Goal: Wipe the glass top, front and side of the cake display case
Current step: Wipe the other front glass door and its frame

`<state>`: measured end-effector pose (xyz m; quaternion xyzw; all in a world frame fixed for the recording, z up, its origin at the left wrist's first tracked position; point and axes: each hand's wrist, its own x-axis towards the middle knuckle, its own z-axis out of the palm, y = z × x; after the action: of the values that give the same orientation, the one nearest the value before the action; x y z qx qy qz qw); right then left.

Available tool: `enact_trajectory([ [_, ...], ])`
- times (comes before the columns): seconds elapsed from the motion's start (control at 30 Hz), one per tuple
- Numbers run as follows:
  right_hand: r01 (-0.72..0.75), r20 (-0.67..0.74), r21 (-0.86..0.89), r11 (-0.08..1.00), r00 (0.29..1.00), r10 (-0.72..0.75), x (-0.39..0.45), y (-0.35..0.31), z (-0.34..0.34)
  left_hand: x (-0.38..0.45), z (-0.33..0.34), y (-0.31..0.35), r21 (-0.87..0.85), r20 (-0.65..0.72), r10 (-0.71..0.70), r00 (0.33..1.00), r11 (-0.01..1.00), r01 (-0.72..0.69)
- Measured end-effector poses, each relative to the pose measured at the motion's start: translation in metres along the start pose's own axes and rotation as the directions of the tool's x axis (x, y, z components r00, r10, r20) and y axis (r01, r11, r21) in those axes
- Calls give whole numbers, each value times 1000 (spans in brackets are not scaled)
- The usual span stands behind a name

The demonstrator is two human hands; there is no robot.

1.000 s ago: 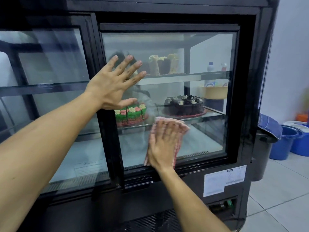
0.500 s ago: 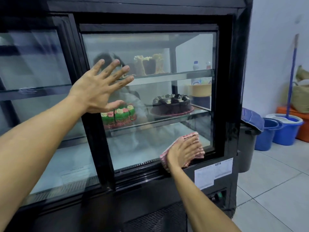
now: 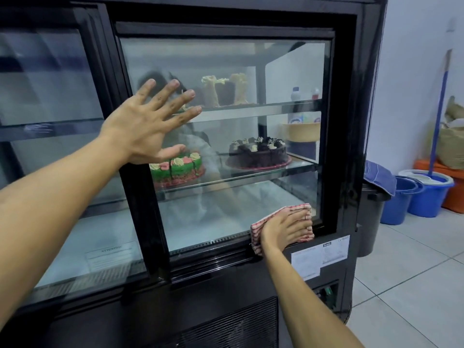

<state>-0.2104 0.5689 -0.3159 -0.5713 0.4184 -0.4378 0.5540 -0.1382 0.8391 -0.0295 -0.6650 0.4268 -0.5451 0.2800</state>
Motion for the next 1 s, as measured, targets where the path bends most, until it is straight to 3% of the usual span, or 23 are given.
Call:
enact_trajectory([
  [0.07,2,23,-9,1000,1000,-2,15,-4,-6,1,-3,-1,5,13,-2,1000,1000,2],
  [0.23,-79,-98,67,995,992,85,62,-10,-33,2,-2,1,-14,10,-5,1000,1000,5],
  [0.4,-50,-81,82,995,995,57,5,-9,-2,1,-1,2,13,24,-18,1000,1000,18],
  [0.67,-64,201,61,996,978,51,-158,-8,74,1,-1,3,-22,28,-37,999,999,37],
  [0.77,-114,292,107,988,953,79,-180,-11,79,2,-2,4,-20,33,-43,999,999,44],
  [0.93,-78,29,56,995,997,76,-64,-4,35,0,1,4,-13,21,-46,999,999,47],
  [1.0,-22,5,27,999,1000,22,-22,-6,8,1,1,4,-9,24,-48,999,999,48],
])
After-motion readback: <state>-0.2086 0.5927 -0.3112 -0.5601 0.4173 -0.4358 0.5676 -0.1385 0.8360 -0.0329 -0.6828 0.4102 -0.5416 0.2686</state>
